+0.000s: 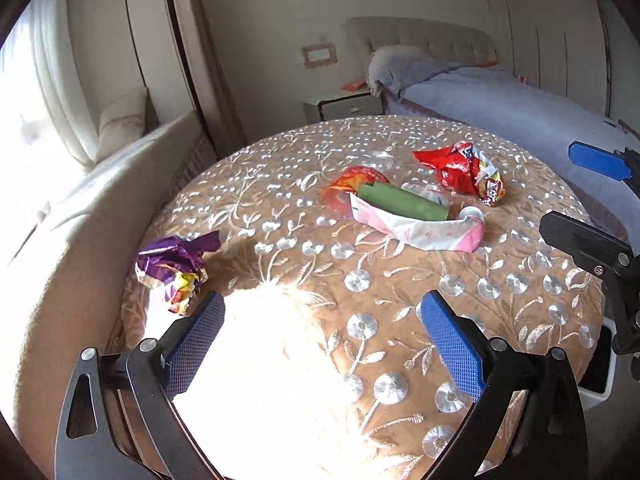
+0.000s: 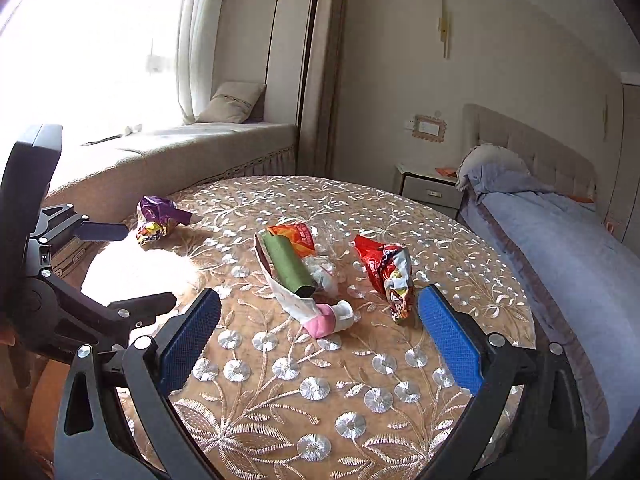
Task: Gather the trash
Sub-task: 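Move both open tools back over the table, then grasp the purple wrapper with the left tool while the right tool grasps the pink packet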
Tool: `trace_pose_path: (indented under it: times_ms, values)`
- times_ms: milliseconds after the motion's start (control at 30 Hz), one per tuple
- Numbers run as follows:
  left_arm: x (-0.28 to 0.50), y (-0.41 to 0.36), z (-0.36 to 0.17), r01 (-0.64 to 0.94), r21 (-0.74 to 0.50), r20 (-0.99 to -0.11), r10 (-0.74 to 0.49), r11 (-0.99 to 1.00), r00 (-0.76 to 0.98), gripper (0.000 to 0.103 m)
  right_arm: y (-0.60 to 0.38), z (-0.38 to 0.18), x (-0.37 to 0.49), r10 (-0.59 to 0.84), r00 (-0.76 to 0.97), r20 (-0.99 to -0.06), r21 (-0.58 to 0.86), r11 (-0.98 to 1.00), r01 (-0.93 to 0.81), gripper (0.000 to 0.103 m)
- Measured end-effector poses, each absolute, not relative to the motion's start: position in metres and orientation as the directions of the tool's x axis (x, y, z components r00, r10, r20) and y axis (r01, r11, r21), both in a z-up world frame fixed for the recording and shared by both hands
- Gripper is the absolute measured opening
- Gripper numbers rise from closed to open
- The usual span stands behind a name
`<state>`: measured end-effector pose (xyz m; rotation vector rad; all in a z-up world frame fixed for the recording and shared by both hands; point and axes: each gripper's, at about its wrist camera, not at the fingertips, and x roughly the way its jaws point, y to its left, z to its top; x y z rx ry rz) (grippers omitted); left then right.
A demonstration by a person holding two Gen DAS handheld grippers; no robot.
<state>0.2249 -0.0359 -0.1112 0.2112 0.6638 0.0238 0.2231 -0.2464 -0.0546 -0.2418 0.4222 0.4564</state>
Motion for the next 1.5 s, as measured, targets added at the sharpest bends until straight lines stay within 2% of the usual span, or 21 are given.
trace_pose_path:
  times_ms: [233,333,400,433,500,633,667,700,733,767,833,900,1233,1500]
  values:
    - [0.264,0.046,-0.114,-0.078,0.218,-0.621,0.200,0.973,0.758,0.098,-0.186,-0.072,0.260,0.412,0.716,-0.564,-0.179,0.785,-0.593,0.098]
    - [0.288,0.068,-0.122,-0.096,0.210,-0.650,0.213,0.973,0.729,0.098,-0.168,-0.082,0.277,0.409,0.668,-0.622,-0.196,0.745,-0.638,0.090]
    - [0.302,0.079,-0.128,-0.105,0.211,-0.672,0.222,0.972,0.707,0.098,-0.157,-0.089,0.288,0.395,0.642,-0.658,-0.207,0.725,-0.657,0.080]
    - [0.309,0.083,-0.132,-0.102,0.216,-0.683,0.225,0.971,0.695,0.098,-0.153,-0.092,0.293,0.381,0.639,-0.668,-0.217,0.721,-0.658,0.078]
    - [0.321,0.086,-0.141,-0.112,0.252,-0.707,0.262,0.961,0.657,0.098,-0.148,-0.100,0.303,0.358,0.613,-0.705,-0.218,0.712,-0.667,0.061]
    - [0.339,0.090,-0.153,-0.094,0.277,-0.731,0.273,0.956,0.626,0.098,-0.142,-0.112,0.317,0.318,0.578,-0.752,-0.220,0.704,-0.675,0.037]
    - [0.342,0.091,-0.156,-0.087,0.273,-0.735,0.266,0.958,0.624,0.097,-0.139,-0.116,0.320,0.312,0.569,-0.761,-0.218,0.704,-0.676,0.026]
    - [0.345,0.092,-0.158,-0.082,0.269,-0.742,0.261,0.960,0.618,0.096,-0.139,-0.118,0.321,0.303,0.568,-0.765,-0.220,0.706,-0.673,0.017]
    - [0.347,0.093,-0.161,-0.075,0.260,-0.749,0.250,0.963,0.613,0.083,-0.139,-0.121,0.322,0.301,0.568,-0.766,-0.222,0.705,-0.673,0.013]
    - [0.351,0.095,-0.165,-0.066,0.243,-0.762,0.232,0.968,0.604,0.065,-0.139,-0.121,0.321,0.303,0.570,-0.764,-0.223,0.704,-0.674,0.013]
    - [0.352,0.099,-0.165,-0.054,0.170,-0.770,0.167,0.984,0.615,0.053,-0.141,-0.120,0.319,0.303,0.575,-0.760,-0.224,0.709,-0.669,0.013]
    - [0.352,0.096,-0.165,-0.051,0.194,-0.760,0.183,0.980,0.624,0.049,-0.145,-0.118,0.320,0.309,0.580,-0.754,-0.214,0.718,-0.662,0.011]
    - [0.312,0.083,-0.140,-0.072,0.143,-0.706,0.152,0.987,0.692,0.046,-0.164,-0.080,0.302,0.396,0.619,-0.679,-0.150,0.750,-0.644,0.006]
    - [0.262,0.036,-0.105,0.023,0.117,-0.647,0.059,0.993,0.760,0.046,-0.196,-0.038,0.274,0.450,0.664,-0.597,-0.080,0.790,-0.607,0.006]
